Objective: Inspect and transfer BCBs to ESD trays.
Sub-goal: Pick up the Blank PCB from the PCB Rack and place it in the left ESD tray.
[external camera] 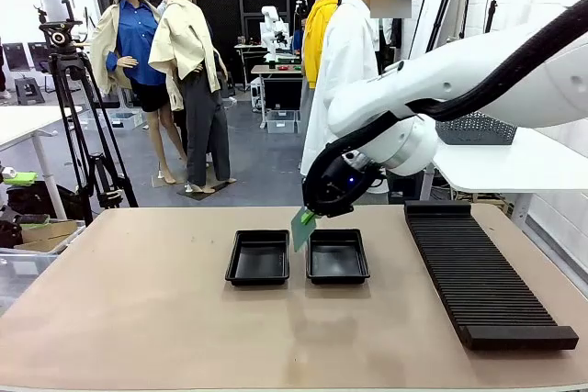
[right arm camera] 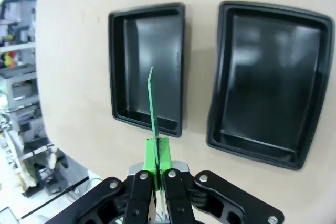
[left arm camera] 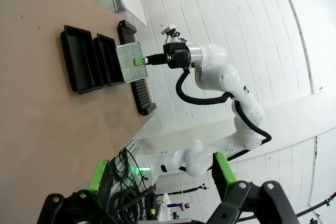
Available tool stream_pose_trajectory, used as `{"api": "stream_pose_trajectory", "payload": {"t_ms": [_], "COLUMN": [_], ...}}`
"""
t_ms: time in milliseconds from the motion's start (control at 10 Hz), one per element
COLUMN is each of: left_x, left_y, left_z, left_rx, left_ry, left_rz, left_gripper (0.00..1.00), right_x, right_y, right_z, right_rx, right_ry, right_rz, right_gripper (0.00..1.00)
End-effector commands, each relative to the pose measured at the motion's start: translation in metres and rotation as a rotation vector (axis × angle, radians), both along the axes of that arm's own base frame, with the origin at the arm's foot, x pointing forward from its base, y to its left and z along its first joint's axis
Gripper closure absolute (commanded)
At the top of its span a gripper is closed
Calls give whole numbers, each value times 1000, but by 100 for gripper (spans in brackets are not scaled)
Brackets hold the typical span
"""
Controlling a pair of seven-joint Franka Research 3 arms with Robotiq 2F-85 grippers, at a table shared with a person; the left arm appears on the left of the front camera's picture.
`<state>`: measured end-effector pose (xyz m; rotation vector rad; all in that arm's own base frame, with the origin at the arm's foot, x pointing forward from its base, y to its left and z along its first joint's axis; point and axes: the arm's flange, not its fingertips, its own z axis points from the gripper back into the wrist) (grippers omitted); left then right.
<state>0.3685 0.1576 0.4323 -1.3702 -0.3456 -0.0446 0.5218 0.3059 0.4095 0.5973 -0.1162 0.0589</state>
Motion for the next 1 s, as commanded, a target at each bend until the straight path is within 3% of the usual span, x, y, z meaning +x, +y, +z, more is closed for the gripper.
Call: {"api": "stream_pose_trajectory", "payload": {"t_ms": [0, 500, 900], "left_x": [-1, -1, -1], "left_y": [0, 0, 0], "left_z": [2, 2, 2], "left_rx": [2, 2, 2], "left_ry": [-2, -2, -2], "left_rz": [3, 3, 3], "left_gripper": [0, 0, 0], "right_x": [14, 47, 52], "right_y": [18, 69, 87], "right_z": [-7, -29, -60], "right_rx": [38, 92, 132], "right_ry": [-32, -10, -23], "right_rz": [24, 4, -38], "right_gripper": [100, 100, 100]}}
